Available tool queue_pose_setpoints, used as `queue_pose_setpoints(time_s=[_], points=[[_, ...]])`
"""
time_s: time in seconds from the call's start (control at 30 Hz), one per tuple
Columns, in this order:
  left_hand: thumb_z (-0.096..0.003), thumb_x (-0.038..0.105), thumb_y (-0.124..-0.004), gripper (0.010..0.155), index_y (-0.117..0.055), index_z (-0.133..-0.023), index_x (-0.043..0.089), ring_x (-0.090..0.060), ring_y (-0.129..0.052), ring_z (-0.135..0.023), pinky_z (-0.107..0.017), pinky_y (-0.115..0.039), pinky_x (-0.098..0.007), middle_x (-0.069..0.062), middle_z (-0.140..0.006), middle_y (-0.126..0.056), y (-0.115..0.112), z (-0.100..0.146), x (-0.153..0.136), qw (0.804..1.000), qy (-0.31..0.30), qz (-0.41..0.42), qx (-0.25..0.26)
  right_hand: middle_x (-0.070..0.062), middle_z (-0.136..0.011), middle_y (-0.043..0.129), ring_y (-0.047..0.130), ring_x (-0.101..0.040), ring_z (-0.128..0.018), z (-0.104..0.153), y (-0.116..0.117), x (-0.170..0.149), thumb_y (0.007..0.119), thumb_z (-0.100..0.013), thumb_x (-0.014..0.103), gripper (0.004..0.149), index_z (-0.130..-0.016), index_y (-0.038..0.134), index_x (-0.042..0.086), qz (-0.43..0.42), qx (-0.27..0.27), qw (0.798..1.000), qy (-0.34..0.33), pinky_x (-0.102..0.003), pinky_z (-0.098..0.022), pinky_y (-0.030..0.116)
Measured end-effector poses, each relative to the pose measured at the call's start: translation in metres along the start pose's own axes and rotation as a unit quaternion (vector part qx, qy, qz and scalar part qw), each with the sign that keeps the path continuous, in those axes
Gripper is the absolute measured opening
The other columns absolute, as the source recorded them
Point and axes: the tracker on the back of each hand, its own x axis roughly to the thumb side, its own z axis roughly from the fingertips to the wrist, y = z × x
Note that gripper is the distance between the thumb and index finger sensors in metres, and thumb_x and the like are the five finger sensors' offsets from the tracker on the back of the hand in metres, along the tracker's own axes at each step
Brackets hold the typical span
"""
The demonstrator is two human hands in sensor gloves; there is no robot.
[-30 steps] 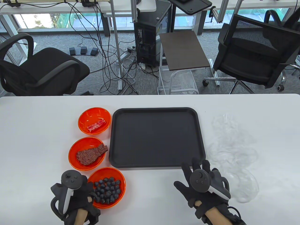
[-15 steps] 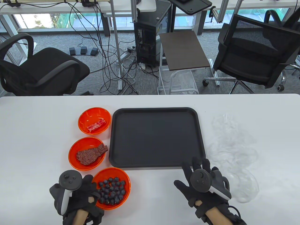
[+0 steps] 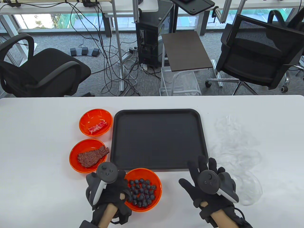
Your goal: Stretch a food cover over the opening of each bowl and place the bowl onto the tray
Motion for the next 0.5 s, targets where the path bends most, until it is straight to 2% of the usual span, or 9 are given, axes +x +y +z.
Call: queue_pose_setpoints(time_s=[0.23, 0.5], points=[[-0.0469, 0.028, -0.096, 0.049, -0.091, -0.094, 0.013, -0.034, -0.119, -0.046, -0.022, -0.109, -0.032, -0.016, -0.076, -0.104, -0.028, -0.013, 0.036, 0.999, -0.016, 0.008, -0.03, -0.026, -0.118, 0.011, 0.003, -0.063, -0.097, 0.002, -0.005, -0.005, 0.052, -0.051, 0.071, 0.091, -0.12, 0.031, 0.017, -0.006, -0.016, 1.0, 0.008, -0.081, -0.054, 0.012], [-0.0472, 0.028, -0.095, 0.049, -0.091, -0.094, 0.014, -0.033, -0.119, -0.048, -0.023, -0.109, -0.032, -0.015, -0.078, -0.103, -0.049, -0.024, 0.053, 0.998, -0.022, 0.007, -0.052, -0.026, -0.118, 0.011, 0.003, -0.063, -0.097, 0.003, -0.006, -0.006, 0.053, -0.051, 0.07, 0.09, -0.12, 0.031, 0.017, -0.008, -0.015, 1.0, 0.014, -0.081, -0.054, 0.012]])
